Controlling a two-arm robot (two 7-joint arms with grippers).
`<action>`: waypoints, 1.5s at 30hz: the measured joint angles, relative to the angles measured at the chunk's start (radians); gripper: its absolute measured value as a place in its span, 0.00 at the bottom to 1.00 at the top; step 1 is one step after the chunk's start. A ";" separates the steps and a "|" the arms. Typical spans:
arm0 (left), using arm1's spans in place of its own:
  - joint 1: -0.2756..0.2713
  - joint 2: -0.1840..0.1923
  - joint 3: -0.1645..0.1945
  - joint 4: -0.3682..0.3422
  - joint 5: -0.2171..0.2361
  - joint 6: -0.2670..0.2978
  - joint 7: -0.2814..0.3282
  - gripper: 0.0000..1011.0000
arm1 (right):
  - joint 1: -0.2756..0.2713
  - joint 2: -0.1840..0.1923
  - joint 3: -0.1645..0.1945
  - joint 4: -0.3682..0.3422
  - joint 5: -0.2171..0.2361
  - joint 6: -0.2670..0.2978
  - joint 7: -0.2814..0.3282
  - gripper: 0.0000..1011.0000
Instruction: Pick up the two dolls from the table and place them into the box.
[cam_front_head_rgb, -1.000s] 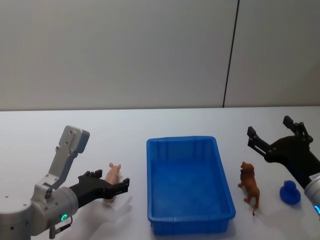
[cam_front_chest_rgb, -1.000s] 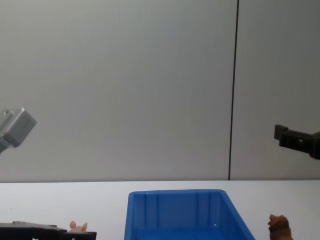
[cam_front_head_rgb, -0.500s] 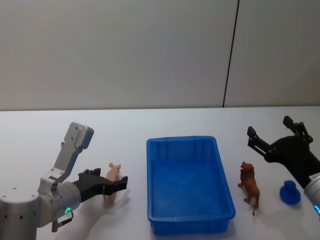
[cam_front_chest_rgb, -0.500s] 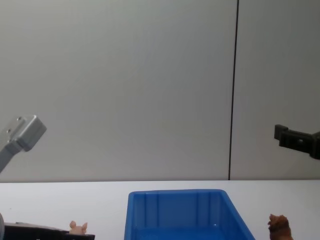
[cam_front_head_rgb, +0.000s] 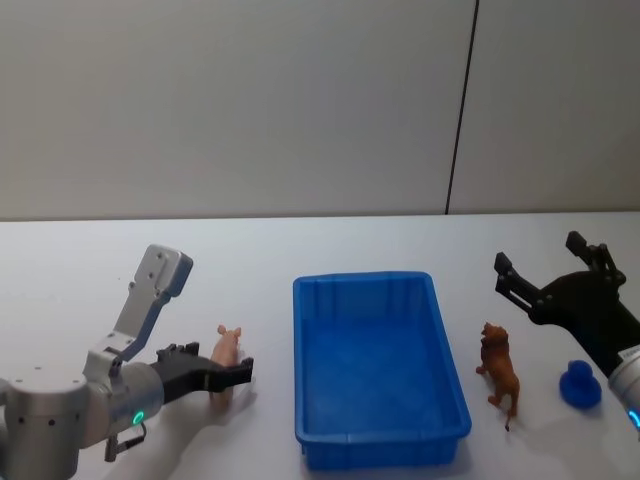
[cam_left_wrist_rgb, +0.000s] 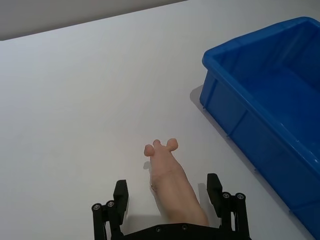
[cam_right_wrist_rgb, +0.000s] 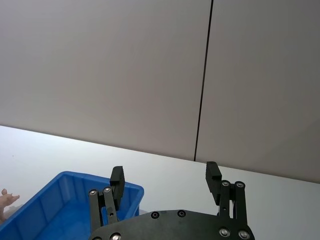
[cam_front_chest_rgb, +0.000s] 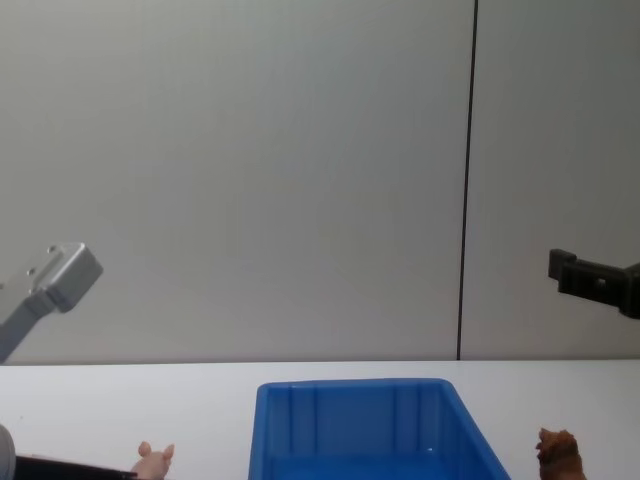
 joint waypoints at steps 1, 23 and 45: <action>-0.001 -0.001 0.000 0.001 0.001 0.002 0.000 0.99 | 0.000 0.000 0.000 0.000 0.000 0.000 0.000 0.99; -0.013 -0.009 0.005 0.021 0.014 0.035 -0.012 0.61 | 0.000 0.000 0.000 0.000 0.000 0.000 0.000 0.99; -0.006 0.004 -0.008 -0.026 0.003 -0.008 -0.027 0.51 | 0.000 0.000 0.000 0.000 0.000 0.000 0.000 0.99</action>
